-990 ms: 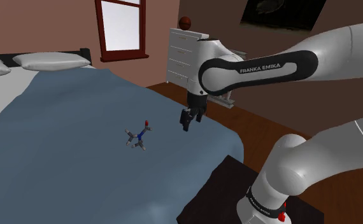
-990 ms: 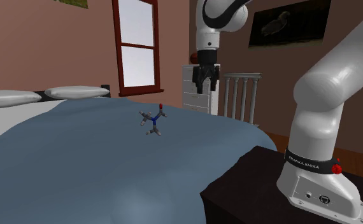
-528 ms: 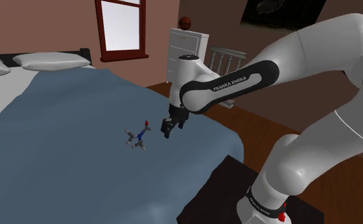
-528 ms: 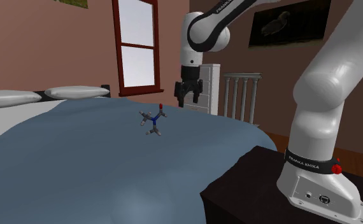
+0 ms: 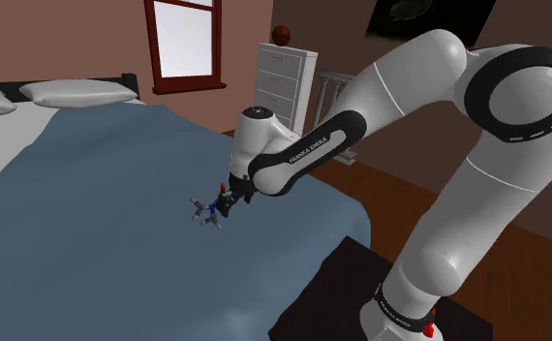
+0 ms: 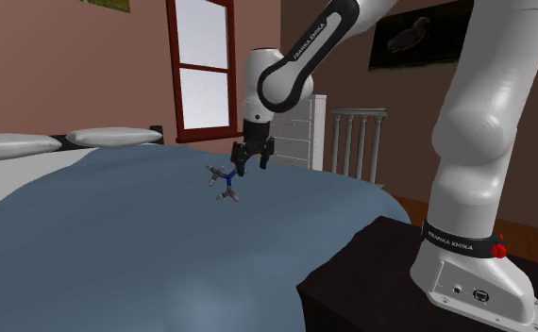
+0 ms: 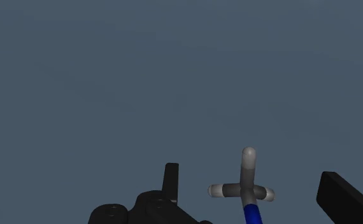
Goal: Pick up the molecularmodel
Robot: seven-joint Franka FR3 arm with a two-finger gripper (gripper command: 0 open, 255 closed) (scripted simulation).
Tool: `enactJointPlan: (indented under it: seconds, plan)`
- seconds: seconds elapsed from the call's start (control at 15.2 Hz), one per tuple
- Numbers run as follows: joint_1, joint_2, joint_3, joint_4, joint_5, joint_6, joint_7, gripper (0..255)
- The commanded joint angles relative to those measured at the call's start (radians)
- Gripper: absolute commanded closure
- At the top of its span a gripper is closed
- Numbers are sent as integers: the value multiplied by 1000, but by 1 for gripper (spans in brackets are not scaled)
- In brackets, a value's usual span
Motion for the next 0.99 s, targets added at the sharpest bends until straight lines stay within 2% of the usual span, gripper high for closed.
enactJointPlan:
  seconds: [0.0, 0.2, 0.26, 0.73, 0.86, 0.92]
  plan:
    - [-8, 89, 11, 46, -83, 61, 73, 0]
    - [5, 211, 0, 128, -220, 120, 190, 0]
    - [12, 231, -7, 144, -243, 128, 209, 0]
    - [40, 313, -50, 143, -346, 201, 295, 0]
    - [43, 320, -55, 143, -354, 207, 303, 0]
    - [42, 321, -55, 145, -354, 207, 301, 255]
